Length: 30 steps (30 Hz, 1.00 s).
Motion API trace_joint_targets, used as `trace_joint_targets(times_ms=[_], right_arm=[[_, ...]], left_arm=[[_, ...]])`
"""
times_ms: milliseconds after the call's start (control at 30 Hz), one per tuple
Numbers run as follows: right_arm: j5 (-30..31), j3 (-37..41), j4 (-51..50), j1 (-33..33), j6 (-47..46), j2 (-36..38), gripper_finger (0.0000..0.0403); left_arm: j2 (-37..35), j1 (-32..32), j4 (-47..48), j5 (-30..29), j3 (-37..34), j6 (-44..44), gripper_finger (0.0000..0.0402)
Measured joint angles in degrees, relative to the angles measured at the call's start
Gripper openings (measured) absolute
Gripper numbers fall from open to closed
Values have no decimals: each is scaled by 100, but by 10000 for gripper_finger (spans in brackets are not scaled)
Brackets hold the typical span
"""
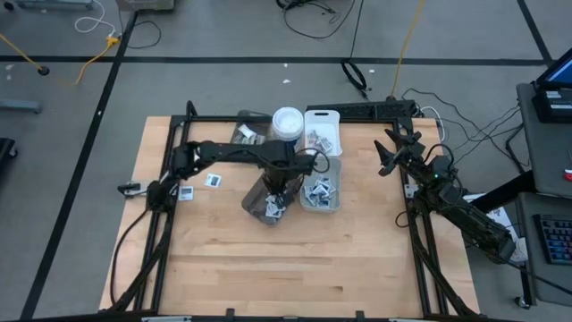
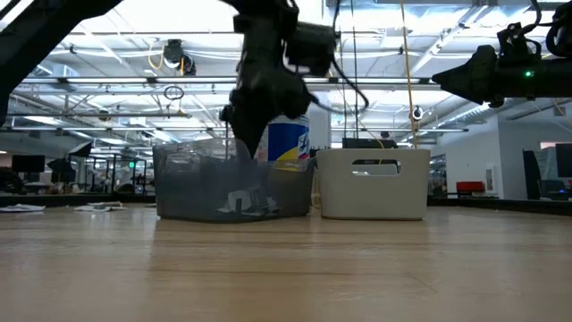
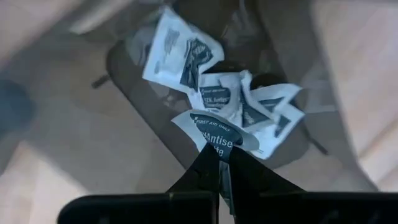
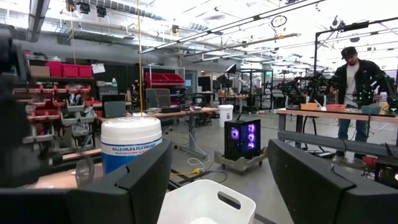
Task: Pick & Place First Aid Supplies
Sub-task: Put the towelette pack into the bottom black bin
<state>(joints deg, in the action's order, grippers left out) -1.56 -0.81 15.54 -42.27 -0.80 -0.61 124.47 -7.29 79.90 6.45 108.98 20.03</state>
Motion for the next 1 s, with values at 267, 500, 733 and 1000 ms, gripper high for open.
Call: trace_joint_targets(times_ms=[267,500,733,1000], right_arm=[[2,1,0,0,-2,1,263],[2,-1,0,0,-1,-1,263],[0,-1,-1,1,0,0,263],[2,-1,-1,1,-2,1,263]], left_arm=[[99,122,-806,-45,-700,-37,9],[76,129,-1006,-45,-808,243,41],[-152,7,-962,280,-788,360,157],[-475,-282,-933,593,-782,1115,256]])
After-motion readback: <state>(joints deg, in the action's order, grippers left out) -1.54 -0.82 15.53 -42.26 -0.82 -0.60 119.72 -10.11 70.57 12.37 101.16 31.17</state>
